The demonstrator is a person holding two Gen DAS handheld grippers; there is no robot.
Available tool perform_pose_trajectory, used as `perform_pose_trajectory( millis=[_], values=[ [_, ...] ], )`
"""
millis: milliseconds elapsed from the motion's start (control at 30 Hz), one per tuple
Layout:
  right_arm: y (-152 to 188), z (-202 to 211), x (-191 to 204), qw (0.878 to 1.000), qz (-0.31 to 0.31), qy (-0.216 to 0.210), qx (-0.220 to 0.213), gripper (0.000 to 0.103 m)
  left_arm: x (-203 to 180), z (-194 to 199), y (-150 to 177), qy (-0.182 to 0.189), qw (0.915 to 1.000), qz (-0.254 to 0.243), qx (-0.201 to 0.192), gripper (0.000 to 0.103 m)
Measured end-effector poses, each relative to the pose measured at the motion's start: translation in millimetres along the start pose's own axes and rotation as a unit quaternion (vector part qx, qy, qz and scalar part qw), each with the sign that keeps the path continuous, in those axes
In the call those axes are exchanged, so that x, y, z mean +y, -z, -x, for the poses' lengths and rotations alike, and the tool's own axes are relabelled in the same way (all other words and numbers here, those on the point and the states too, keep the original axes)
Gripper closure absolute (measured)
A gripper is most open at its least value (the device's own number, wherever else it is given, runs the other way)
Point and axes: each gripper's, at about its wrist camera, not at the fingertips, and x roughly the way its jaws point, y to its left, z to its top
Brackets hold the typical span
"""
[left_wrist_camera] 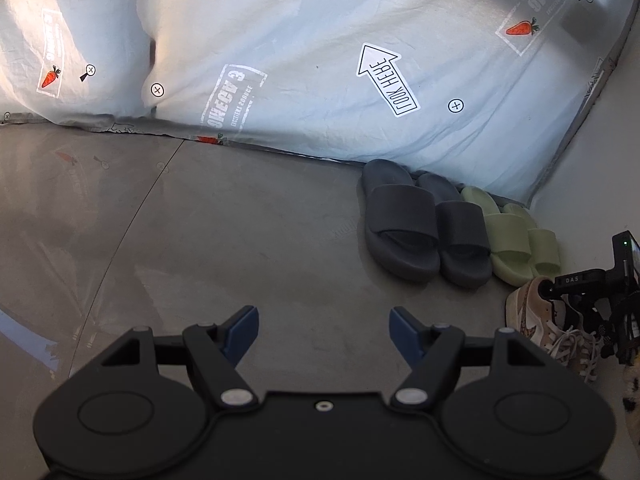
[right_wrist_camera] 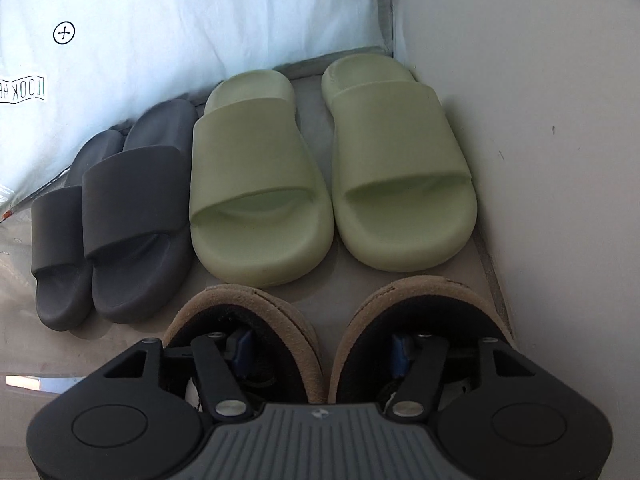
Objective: Organize scattered shoes
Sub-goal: 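Lower the tan-and-white sneakers beside the green slides and open the right gripper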
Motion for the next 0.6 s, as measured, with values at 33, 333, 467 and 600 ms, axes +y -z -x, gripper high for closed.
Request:
perform_pose_trajectory(
  millis=[33, 333, 467, 600],
  values=[
    [-2.5, 2.0, -0.6, 1.0, -0.005, -0.001, 0.007, 0.039, 2.1, 1.0, 0.1, 0.0, 1.0, 0.005, -0.001, 0.03],
    [36.8, 78.7, -6.5, 0.989, -0.057, -0.008, -0.136, 0.02, 15.0, 7.9, 2.8, 0.002, 0.9995, 0.031, -0.01, 0.03],
    [107.3, 114.1, 16.9, 0.964, -0.028, 0.017, -0.265, 0.02, 16.2, 6.1, 2.9, 0.015, 0.999, 0.042, -0.005, 0.03],
    [170.7, 103.3, 66.6, 0.951, 0.027, 0.064, -0.3, 0.02, 11.8, 5.5, 3.2, 0.022, 0.9993, 0.032, -0.003, 0.03]
  ],
)
